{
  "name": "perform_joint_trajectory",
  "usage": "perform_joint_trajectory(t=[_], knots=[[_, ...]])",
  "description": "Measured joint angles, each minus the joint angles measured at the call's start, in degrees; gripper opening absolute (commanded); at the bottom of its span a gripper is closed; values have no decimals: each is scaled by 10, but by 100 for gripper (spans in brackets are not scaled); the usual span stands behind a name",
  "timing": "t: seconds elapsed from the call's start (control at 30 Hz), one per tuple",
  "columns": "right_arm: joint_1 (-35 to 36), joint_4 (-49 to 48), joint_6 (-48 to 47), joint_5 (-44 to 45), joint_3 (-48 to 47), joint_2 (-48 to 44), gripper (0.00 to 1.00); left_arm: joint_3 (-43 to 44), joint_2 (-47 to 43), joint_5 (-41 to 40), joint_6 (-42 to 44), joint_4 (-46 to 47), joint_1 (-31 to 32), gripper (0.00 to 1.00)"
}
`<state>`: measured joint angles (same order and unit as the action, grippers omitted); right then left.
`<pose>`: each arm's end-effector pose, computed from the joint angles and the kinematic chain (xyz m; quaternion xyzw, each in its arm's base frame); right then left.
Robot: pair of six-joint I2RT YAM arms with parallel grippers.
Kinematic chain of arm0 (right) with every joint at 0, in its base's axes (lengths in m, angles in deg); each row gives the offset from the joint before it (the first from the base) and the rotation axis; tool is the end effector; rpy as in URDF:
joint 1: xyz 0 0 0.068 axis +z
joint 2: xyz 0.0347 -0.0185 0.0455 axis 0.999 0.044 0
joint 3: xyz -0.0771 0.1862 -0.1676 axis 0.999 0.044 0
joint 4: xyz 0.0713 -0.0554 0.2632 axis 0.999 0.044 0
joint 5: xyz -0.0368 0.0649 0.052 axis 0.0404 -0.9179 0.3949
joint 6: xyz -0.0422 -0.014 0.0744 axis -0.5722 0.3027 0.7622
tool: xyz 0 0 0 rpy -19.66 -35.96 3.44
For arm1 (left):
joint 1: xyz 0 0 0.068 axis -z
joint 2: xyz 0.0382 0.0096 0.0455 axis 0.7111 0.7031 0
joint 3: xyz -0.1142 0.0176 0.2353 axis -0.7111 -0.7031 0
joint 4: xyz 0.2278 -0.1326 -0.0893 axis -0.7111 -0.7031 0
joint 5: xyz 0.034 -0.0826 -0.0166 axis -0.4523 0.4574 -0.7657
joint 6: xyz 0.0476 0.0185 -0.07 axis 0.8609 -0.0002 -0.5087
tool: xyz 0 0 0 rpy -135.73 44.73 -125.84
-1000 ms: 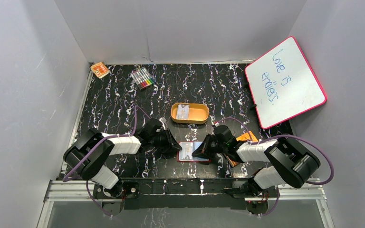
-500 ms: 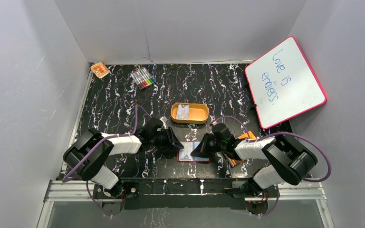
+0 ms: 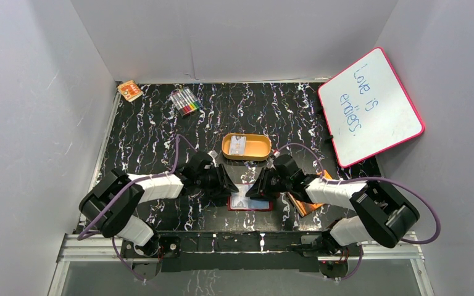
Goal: Put the credit cards into the card holder
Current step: Adjust the credit card in the card holder.
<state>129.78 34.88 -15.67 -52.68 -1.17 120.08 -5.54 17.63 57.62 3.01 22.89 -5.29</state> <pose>0.1931 0.2089 0.0877 0.0832 0.8949 0.4162 0.1379 0.2228 -0.2213 0.0891 -0.0786 0.8933 -0.4169 0.1482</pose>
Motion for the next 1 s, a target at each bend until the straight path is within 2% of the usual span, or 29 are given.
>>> perform_joint_trajectory(t=[0.17,0.33,0.6,0.87,1.0], knots=[[1,48,-21,10,-30,-11,52,0,-20,-15,3,-28,0,49],[1,123,-51,29,-61,-35,55,0,-54,-41,5,-73,0,57],[1,239,-131,89,-147,-83,53,0,-140,-101,23,-197,-1,70],[1,263,-173,100,-151,-84,51,23,-191,-150,54,-295,-1,72],[2,262,-185,95,-151,-75,49,37,-202,-165,67,-324,-1,65]])
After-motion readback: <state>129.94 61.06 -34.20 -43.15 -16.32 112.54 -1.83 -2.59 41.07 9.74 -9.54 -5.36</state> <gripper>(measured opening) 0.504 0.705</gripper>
